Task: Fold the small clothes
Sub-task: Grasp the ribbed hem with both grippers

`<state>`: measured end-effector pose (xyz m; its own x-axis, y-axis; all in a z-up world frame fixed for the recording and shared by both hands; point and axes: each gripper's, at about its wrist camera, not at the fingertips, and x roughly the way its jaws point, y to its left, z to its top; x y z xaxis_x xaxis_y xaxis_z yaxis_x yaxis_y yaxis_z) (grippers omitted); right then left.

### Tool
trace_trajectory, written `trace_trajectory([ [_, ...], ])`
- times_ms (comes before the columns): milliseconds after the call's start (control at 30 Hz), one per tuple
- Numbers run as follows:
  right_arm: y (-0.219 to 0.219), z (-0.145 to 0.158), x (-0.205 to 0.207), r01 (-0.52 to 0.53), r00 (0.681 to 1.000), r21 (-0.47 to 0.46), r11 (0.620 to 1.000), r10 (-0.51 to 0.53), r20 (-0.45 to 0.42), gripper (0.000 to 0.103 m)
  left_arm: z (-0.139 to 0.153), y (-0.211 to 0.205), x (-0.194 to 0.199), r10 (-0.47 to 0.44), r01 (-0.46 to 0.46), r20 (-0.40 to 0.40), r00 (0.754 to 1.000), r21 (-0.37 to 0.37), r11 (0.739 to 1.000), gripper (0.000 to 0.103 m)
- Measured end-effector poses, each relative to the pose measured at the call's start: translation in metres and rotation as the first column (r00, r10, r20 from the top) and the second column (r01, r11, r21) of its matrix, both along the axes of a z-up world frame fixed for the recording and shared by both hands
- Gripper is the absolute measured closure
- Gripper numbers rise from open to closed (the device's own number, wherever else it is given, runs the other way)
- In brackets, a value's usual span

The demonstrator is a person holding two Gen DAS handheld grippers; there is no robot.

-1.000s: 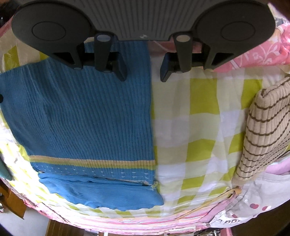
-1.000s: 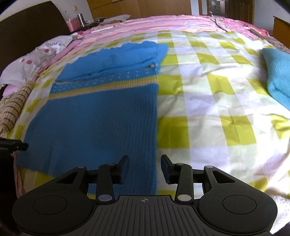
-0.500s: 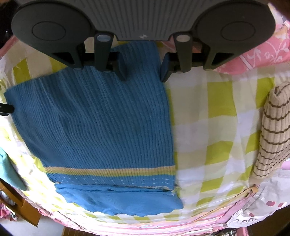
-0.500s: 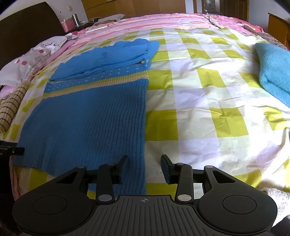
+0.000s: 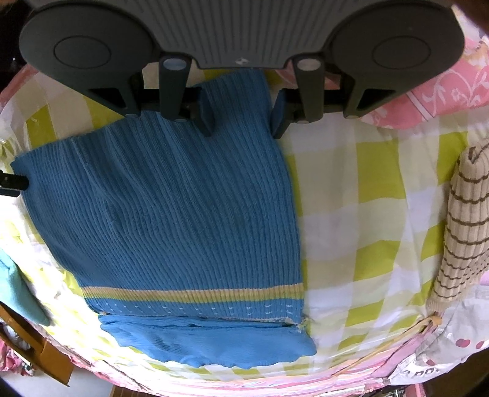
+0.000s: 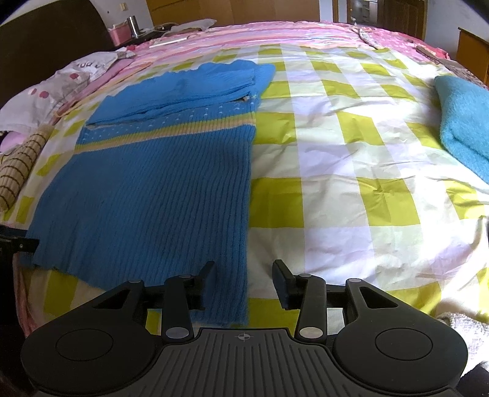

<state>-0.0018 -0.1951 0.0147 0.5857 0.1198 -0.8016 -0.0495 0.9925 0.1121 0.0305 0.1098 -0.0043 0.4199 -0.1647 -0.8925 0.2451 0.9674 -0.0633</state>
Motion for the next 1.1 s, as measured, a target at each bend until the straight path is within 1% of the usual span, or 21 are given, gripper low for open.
trace_trajectory([
  [200, 0.004, -0.002, -0.002, -0.023, 1.0, 0.0, 1.0, 0.023, -0.005, 0.063, 0.0, 0.002, 0.0, 0.009, -0.009, -0.007, 1.0, -0.012, 1.0, 0.059],
  [400, 0.011, -0.002, -0.004, -0.052, 0.999, -0.011, 0.999, 0.052, -0.008, 0.063, 0.0, 0.002, -0.001, 0.003, -0.003, -0.002, 1.0, -0.013, 1.0, 0.066],
  [500, 0.011, -0.002, -0.005, -0.057, 0.998, 0.006, 0.998, 0.057, -0.011, 0.064, 0.0, 0.003, -0.001, 0.009, -0.009, -0.004, 1.0, -0.023, 1.0, 0.071],
  [600, 0.007, -0.002, -0.007, -0.057, 0.998, 0.041, 0.998, 0.057, -0.013, 0.073, 0.0, 0.004, -0.001, 0.015, -0.015, -0.005, 1.0, -0.033, 0.999, 0.077],
  [667, 0.004, -0.003, -0.009, -0.045, 0.999, 0.071, 0.996, 0.046, -0.011, 0.087, 0.0, 0.005, -0.002, 0.018, -0.018, 0.0, 1.0, -0.039, 0.999, 0.084],
  [700, 0.001, -0.003, -0.009, -0.037, 0.999, 0.091, 0.995, 0.038, -0.013, 0.091, 0.001, 0.005, -0.003, 0.021, -0.021, 0.003, 1.0, -0.043, 0.999, 0.084],
  [733, -0.003, -0.003, -0.01, -0.027, 0.999, 0.116, 0.993, 0.029, -0.015, 0.093, 0.001, 0.006, -0.003, 0.024, -0.024, 0.005, 1.0, -0.048, 0.999, 0.086],
  [933, -0.016, -0.001, -0.009, 0.012, 1.0, 0.231, 0.973, -0.008, -0.016, 0.095, 0.006, 0.016, 0.0, 0.056, -0.054, 0.016, 0.998, -0.113, 0.992, 0.088],
  [1100, -0.016, -0.001, -0.005, 0.022, 1.0, 0.267, 0.964, -0.018, -0.018, 0.095, 0.008, 0.024, 0.001, 0.081, -0.077, 0.019, 0.997, -0.178, 0.981, 0.088],
])
